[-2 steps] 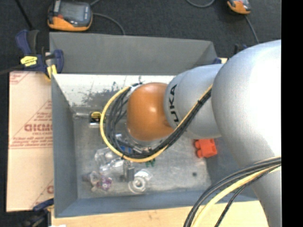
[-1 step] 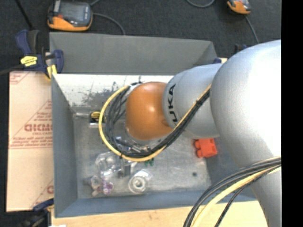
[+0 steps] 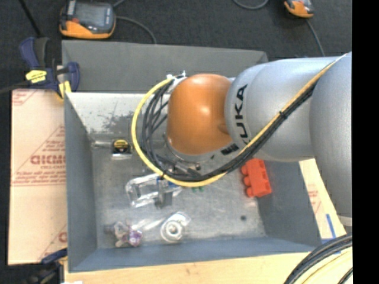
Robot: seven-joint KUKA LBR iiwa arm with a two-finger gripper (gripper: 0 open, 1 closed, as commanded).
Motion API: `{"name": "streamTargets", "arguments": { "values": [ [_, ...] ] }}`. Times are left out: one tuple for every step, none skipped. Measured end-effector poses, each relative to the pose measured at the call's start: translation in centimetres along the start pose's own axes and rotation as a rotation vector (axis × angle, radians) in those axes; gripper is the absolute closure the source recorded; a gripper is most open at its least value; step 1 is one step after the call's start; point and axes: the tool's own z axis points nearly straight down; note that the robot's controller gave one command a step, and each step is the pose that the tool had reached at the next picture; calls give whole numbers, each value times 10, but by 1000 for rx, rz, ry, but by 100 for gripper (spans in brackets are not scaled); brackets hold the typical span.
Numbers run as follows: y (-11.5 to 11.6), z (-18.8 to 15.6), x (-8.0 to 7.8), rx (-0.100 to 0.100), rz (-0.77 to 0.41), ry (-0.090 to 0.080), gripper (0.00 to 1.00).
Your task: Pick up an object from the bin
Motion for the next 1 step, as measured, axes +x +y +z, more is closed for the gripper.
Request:
{"name": "streamTargets", "arguments": {
  "values": [
    [-4,-102,-19,1,18,-2,100]
  ]
}}
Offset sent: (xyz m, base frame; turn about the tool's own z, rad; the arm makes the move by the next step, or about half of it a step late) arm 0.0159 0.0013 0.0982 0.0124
